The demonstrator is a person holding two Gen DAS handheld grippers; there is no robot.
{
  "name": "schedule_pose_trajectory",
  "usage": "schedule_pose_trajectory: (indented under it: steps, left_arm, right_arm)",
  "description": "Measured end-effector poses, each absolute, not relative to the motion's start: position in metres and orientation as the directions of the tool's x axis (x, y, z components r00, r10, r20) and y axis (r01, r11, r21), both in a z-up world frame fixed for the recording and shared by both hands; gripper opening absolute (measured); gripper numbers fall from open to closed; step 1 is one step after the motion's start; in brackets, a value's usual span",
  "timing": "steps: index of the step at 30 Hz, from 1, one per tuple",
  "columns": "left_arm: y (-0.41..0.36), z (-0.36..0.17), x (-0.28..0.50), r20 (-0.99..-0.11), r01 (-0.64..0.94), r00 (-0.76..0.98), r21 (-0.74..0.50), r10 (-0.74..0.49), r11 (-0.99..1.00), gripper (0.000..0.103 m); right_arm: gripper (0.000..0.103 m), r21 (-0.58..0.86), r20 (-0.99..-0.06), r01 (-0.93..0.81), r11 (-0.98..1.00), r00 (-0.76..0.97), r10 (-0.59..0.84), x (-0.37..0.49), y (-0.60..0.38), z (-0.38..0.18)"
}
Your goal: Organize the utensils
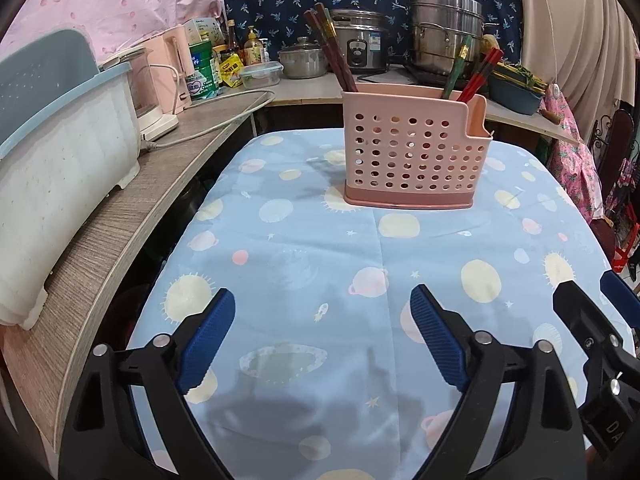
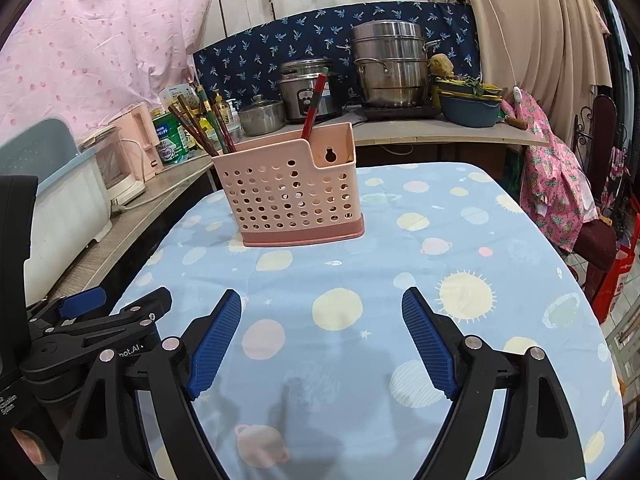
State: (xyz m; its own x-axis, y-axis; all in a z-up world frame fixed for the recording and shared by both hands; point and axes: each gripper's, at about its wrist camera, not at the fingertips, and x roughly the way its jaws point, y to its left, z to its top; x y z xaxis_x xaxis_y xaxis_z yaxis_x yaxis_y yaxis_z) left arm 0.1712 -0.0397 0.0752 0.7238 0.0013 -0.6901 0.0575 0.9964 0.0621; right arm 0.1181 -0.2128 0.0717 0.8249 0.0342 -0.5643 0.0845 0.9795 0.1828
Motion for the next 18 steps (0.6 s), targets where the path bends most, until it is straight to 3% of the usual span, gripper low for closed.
schedule_pose_trajectory:
  steps: [18]
  left_arm:
    - [-0.041, 0.067, 0.184, -0.700, 0.049, 0.714, 0.064, 0.010, 0.997, 0.091]
  right_arm:
    - [0.084, 0.168, -0.587, 0.106, 0.980, 0.810, 0.013, 0.131, -0.215, 0.064]
